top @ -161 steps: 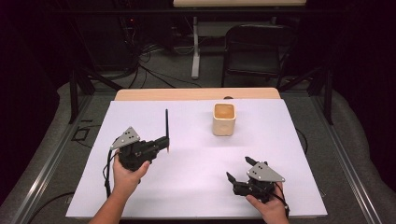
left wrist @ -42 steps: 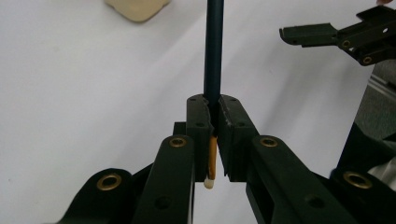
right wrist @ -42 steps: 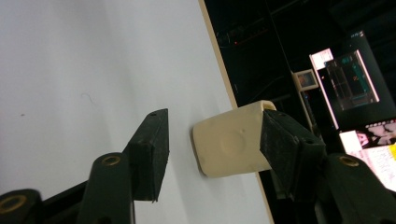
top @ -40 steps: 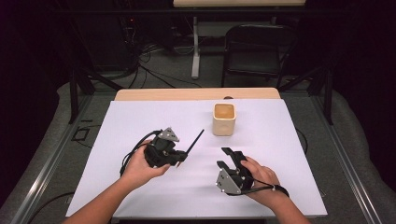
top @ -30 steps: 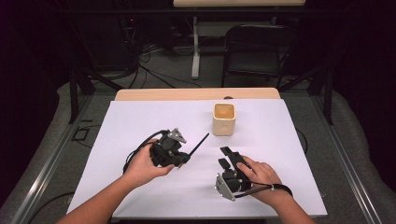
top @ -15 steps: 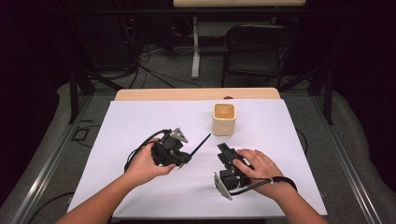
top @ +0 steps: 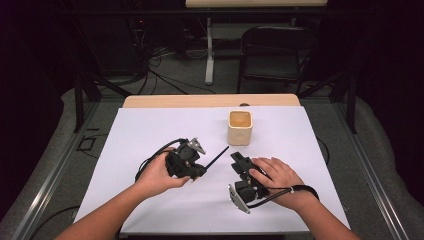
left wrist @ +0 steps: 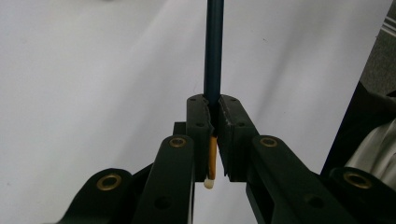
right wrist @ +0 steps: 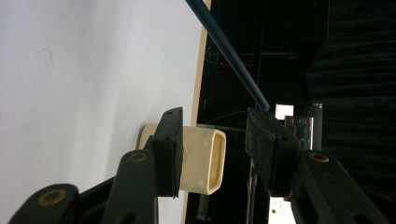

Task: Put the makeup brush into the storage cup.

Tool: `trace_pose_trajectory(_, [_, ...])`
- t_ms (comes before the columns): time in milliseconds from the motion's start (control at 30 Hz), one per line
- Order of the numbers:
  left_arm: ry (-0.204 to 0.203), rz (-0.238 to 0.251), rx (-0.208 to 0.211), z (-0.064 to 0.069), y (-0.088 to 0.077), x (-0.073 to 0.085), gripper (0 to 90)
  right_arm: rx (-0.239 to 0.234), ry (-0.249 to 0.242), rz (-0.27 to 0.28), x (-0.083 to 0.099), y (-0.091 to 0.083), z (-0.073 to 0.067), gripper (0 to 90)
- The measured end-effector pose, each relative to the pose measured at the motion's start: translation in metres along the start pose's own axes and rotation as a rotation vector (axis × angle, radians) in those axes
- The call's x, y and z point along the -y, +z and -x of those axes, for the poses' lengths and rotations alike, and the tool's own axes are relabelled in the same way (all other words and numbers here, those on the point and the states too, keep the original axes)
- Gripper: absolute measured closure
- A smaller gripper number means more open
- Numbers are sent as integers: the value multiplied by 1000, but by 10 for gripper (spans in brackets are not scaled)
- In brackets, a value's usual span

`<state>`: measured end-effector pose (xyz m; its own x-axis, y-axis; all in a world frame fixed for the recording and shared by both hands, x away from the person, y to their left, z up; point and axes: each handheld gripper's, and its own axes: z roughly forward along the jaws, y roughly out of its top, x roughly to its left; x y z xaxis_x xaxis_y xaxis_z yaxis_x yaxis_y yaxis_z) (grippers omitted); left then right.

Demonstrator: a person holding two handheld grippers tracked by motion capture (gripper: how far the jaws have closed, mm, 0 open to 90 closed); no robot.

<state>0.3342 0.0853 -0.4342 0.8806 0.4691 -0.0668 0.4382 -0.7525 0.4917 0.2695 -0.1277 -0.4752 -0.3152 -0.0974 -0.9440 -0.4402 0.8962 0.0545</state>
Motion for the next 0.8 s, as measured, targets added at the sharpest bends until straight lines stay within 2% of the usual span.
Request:
trace_pose_trajectory(333, [37,-93,-11,2,-2,-7,835,-3,0,8,-1,-2,1,577])
trace_pose_trajectory(467, [60,-126,-8,5,-1,-10,834,3,-6,20,-2,-2,0,629])
trace_pose_trajectory(600, [75,-145,-6,8,-1,-13,834,8,-8,24,-4,-3,0,647])
trace_pose_trajectory(800, [85,-157,1,11,1,-17,835,7,-40,22,-6,0,-2,648])
